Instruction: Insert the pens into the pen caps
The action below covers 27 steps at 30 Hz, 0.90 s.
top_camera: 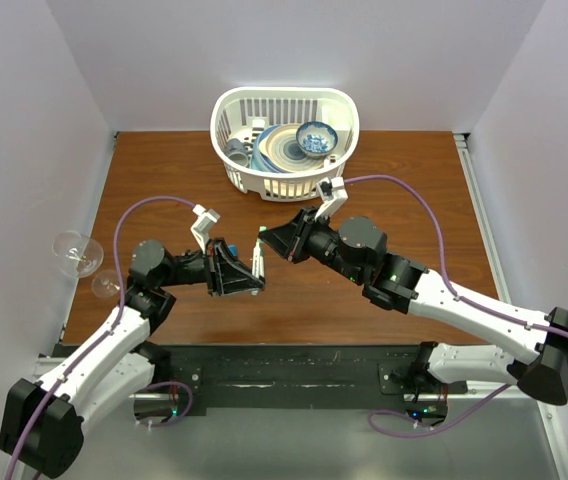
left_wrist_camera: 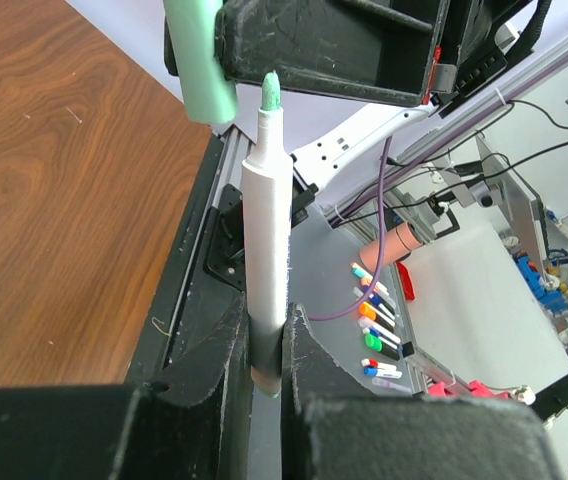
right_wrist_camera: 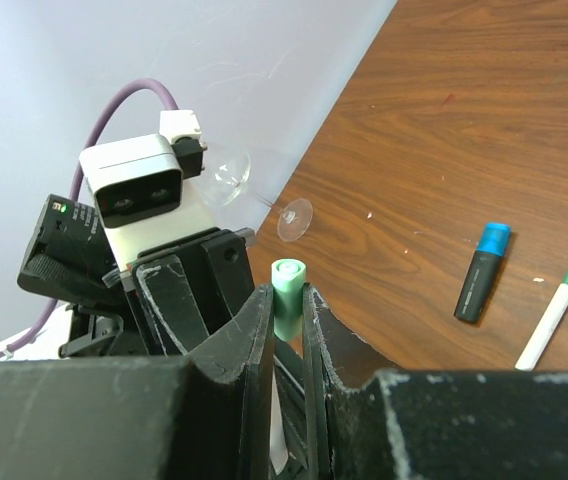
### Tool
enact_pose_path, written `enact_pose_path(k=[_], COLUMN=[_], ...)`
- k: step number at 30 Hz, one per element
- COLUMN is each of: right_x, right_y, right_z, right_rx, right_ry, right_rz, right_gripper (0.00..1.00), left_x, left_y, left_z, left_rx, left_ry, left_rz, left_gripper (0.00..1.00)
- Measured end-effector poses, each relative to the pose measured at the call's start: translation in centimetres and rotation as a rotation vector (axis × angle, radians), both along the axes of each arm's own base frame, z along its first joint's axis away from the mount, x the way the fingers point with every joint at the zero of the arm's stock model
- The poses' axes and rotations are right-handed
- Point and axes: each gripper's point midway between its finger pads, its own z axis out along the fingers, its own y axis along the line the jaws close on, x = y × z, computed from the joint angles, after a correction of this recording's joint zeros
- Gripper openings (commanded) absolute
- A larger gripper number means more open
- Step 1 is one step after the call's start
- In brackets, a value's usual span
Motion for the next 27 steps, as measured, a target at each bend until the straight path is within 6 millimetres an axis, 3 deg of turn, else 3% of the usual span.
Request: enact_pose_path(k=[27], right_x=[0.4], right_y=[0.6], right_z=[1.4], right_rx=[0.024], right_ry=[-0.013], right_rz=[-0.001], right_gripper=[0.10], left_x=[0.0], left_y=[0.0], left_z=[-0.1], left_rx=[0.002], left_ry=[0.012], left_rz=[-0.002], left_gripper=[0.00])
